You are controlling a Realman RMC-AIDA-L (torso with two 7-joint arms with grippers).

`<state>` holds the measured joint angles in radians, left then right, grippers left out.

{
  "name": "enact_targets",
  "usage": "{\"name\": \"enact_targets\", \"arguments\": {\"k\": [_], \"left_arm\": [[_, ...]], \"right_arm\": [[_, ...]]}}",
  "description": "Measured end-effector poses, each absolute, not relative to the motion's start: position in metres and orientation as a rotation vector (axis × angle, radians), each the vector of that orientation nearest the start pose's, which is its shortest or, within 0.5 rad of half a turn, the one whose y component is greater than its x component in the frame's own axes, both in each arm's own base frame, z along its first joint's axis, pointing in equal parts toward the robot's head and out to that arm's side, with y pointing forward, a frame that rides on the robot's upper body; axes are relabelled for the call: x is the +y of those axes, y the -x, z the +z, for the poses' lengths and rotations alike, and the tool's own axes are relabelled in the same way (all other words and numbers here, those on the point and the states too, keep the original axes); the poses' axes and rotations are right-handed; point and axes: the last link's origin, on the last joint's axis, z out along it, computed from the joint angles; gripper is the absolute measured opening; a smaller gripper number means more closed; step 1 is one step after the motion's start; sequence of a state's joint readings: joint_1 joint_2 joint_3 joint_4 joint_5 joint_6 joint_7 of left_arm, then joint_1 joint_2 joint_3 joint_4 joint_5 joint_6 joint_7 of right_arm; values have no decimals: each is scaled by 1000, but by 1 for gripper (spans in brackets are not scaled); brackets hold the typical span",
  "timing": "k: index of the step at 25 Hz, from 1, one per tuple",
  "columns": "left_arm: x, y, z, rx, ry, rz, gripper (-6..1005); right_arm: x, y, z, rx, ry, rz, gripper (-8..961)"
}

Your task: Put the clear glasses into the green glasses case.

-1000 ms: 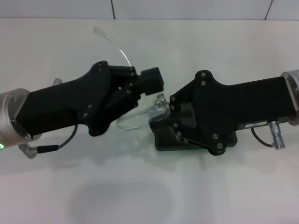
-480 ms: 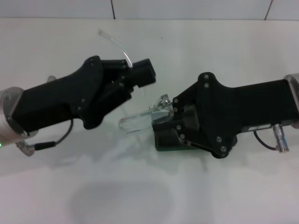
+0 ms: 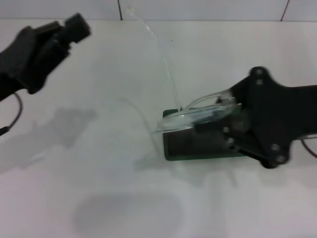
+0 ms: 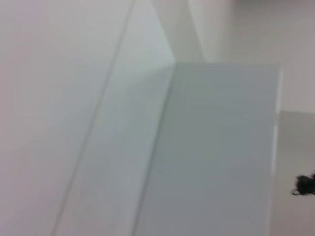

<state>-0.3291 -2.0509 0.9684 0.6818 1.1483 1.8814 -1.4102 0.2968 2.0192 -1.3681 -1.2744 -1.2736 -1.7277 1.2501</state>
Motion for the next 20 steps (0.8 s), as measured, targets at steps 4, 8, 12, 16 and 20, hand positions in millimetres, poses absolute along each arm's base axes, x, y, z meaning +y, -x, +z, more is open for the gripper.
{"name": "enact_targets", "arguments": {"k": [4, 8, 12, 16, 20], "left_arm": [[276, 234, 70, -458, 2353, -1643, 57], [277, 237, 65, -497, 2359, -1645, 57], [281, 227, 51, -505, 2437, -1632, 57], [285, 212, 34, -499, 2536, -1626, 57], [287, 199, 21, -485, 2616, -1635, 57]], "right_arm": [[251, -138, 53, -621, 2765, 1309, 54], [241, -139, 61, -735, 2738, 1399, 54], [239, -135, 61, -794, 2733, 1434, 54], [242, -130, 56, -825, 2732, 1465, 54], [247, -129, 52, -819, 2727, 1507, 54]]}}
